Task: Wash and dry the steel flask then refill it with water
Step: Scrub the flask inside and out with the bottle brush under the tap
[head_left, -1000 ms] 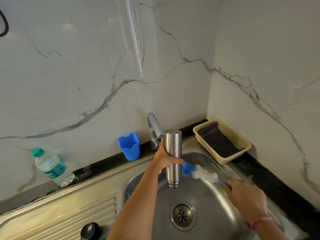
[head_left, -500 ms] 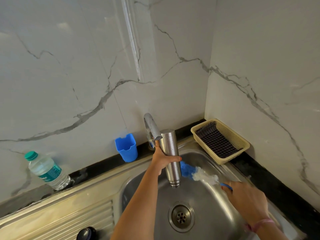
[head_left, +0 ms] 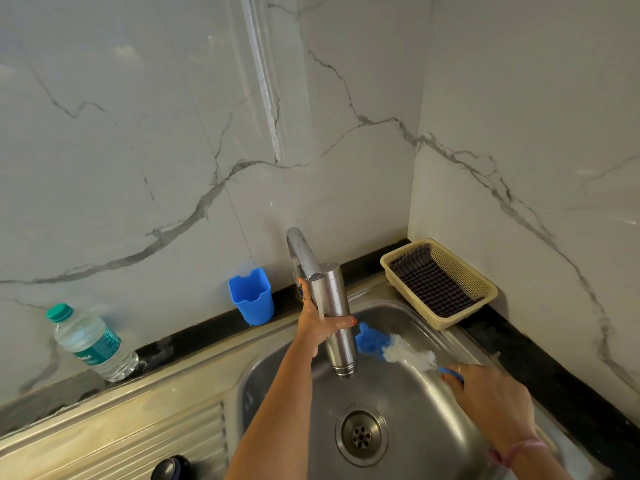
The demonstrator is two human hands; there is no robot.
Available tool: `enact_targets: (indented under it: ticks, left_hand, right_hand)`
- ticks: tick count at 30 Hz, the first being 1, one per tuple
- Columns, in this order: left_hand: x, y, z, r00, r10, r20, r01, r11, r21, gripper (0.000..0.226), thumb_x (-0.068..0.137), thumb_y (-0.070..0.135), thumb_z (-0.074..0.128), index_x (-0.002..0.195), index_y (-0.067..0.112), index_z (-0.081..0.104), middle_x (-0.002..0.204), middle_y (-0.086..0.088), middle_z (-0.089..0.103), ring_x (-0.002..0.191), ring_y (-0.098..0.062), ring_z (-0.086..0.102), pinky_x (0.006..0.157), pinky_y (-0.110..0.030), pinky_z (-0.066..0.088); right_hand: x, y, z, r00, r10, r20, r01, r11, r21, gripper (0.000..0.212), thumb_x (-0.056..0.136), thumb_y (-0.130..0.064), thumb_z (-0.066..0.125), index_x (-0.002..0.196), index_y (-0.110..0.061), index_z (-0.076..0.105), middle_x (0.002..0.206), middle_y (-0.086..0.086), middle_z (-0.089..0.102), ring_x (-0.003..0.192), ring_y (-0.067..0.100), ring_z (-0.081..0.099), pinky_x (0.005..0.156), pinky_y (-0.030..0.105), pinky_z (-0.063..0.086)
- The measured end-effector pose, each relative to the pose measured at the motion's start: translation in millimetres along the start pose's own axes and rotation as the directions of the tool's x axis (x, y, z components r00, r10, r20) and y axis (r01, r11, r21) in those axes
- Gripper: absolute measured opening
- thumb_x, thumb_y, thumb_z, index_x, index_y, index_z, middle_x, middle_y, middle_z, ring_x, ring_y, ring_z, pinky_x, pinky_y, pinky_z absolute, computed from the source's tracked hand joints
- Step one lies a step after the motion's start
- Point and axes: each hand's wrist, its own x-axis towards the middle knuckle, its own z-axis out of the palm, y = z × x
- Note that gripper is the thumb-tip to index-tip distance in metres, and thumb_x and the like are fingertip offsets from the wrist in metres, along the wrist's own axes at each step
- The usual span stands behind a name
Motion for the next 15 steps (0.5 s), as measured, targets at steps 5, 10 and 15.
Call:
enact_targets:
  ticks: [5,10,15]
  left_hand:
    - [-1.0,-4.6,-3.0,1.0,0.003,0.0,-0.003,0.998,0.062,0.125,0.064,0.015,0.091,0.157,0.024,0.007,0.148,-0.007,0.04,0.137,-0.031,0.04,0.112,-0.057,0.036]
    - [-6.4,-12.3,-6.0,0.998,0.039,0.038,-0.045,0.986,0.163,0.133,0.062,0.019,0.093,0.158,0.026,0.001,0.152,-0.005,0.038,0.139,-0.03,0.038,0.114,-0.052,0.035]
    - [-18.1,-30.1,-8.0,0.998,0.053,0.036,-0.057,0.989,0.14,0.136,0.06,0.017,0.093,0.158,0.026,-0.001,0.156,-0.004,0.033,0.144,-0.029,0.032,0.118,-0.05,0.029]
  right_hand:
    - [-1.9,1.0,0.0,1.0,0.018,0.005,-0.018,1.0,-0.003,0.039,0.095,-0.062,0.032,0.112,-0.043,0.061,0.083,-0.017,0.064,0.064,-0.001,0.059,0.054,0.009,0.044]
    - [-3.5,-1.2,3.3,0.999,0.028,-0.018,-0.029,0.999,-0.043,0.038,0.094,-0.063,0.033,0.111,-0.044,0.061,0.079,-0.017,0.063,0.062,0.0,0.059,0.06,0.012,0.051]
    - [-8.3,-6.9,1.2,0.998,0.046,0.041,-0.046,0.999,-0.004,0.03,0.099,-0.052,0.033,0.111,-0.038,0.056,0.072,-0.014,0.059,0.055,-0.002,0.054,0.05,0.011,0.042]
